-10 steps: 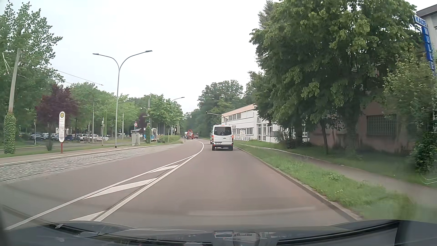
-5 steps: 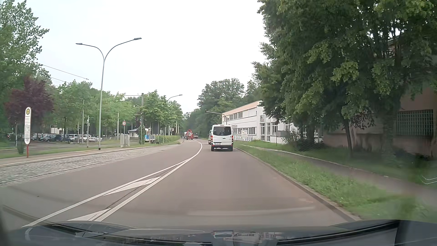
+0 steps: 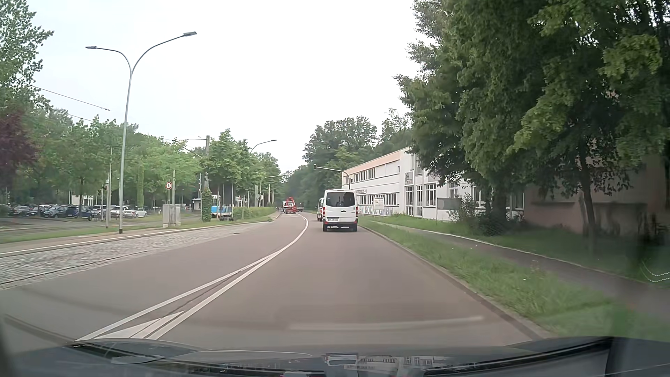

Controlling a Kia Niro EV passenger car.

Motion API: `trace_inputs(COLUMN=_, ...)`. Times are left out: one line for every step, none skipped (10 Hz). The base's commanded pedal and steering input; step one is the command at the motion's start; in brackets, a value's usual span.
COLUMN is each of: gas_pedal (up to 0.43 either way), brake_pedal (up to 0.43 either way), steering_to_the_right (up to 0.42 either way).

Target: Follow the waypoints while adhering to traffic rules and regulations

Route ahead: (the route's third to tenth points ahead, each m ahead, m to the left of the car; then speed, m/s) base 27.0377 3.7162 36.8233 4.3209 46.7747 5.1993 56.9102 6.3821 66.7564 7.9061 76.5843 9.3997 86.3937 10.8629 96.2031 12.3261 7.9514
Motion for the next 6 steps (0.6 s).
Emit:
trace_inputs(gas_pedal=0.028, brake_pedal=0.000, steering_to_the_right=-0.003)
trace_inputs(gas_pedal=0.028, brake_pedal=0.000, steering_to_the_right=-0.003)
trace_inputs(gas_pedal=0.039, brake_pedal=0.000, steering_to_the_right=-0.003)
trace_inputs(gas_pedal=0.039, brake_pedal=0.000, steering_to_the_right=-0.003)
trace_inputs(gas_pedal=0.039, brake_pedal=0.000, steering_to_the_right=-0.003)
trace_inputs(gas_pedal=0.039, brake_pedal=0.000, steering_to_the_right=-0.003)
